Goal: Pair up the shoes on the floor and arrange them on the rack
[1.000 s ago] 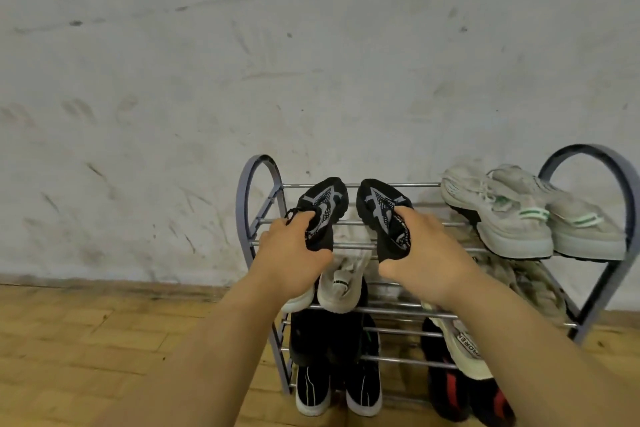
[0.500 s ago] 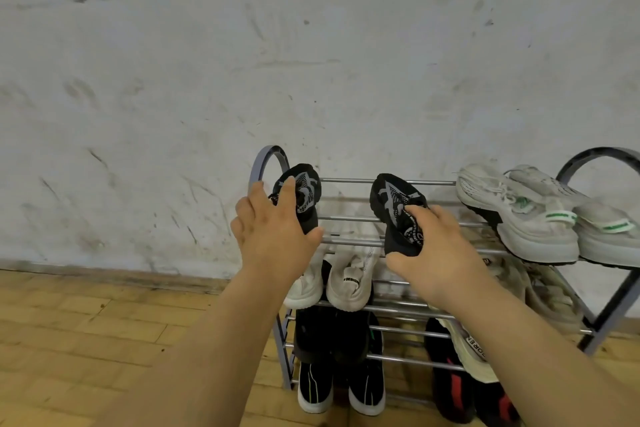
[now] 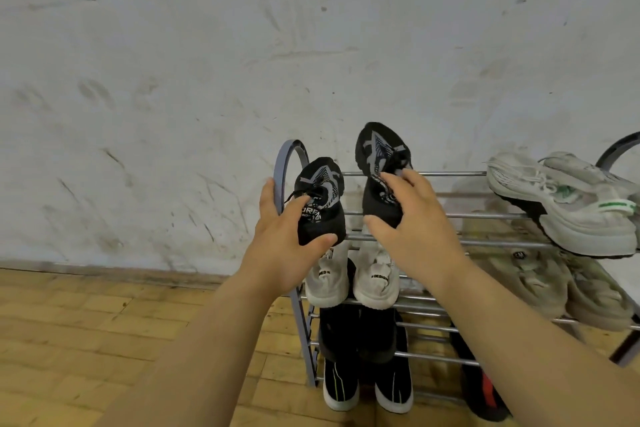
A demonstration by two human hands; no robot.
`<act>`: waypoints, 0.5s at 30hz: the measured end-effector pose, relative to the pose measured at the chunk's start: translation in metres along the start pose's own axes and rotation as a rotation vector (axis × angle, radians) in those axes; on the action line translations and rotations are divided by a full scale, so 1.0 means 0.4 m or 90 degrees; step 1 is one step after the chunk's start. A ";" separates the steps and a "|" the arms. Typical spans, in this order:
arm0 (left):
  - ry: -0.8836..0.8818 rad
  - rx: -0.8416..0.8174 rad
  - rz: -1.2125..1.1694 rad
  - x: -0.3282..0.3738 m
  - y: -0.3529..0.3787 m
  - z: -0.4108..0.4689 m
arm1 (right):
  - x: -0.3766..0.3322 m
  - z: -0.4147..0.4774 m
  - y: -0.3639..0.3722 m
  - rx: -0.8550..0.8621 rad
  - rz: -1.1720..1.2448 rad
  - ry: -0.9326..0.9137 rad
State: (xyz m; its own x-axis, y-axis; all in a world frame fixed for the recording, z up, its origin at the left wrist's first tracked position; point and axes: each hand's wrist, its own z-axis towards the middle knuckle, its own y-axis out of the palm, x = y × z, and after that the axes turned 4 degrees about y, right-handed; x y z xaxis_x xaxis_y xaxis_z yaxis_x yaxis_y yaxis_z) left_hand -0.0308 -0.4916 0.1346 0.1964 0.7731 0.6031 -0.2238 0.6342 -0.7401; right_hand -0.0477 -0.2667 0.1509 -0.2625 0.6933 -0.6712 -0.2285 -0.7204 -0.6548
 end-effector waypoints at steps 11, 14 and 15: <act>0.031 -0.024 -0.014 -0.037 -0.008 -0.004 | 0.007 0.030 0.044 -0.122 -0.042 0.013; 0.022 -0.017 -0.016 -0.022 -0.006 -0.011 | 0.005 0.016 0.039 -0.158 -0.063 0.022; 0.015 -0.010 0.000 -0.007 -0.009 -0.020 | 0.002 0.002 0.031 -0.159 -0.065 0.025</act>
State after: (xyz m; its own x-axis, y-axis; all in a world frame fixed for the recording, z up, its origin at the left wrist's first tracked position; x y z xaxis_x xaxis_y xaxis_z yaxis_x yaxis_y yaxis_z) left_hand -0.0230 -0.4961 0.1332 0.2185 0.7729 0.5958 -0.2087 0.6334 -0.7451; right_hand -0.0517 -0.2752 0.1426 -0.2121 0.7660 -0.6068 -0.0128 -0.6231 -0.7821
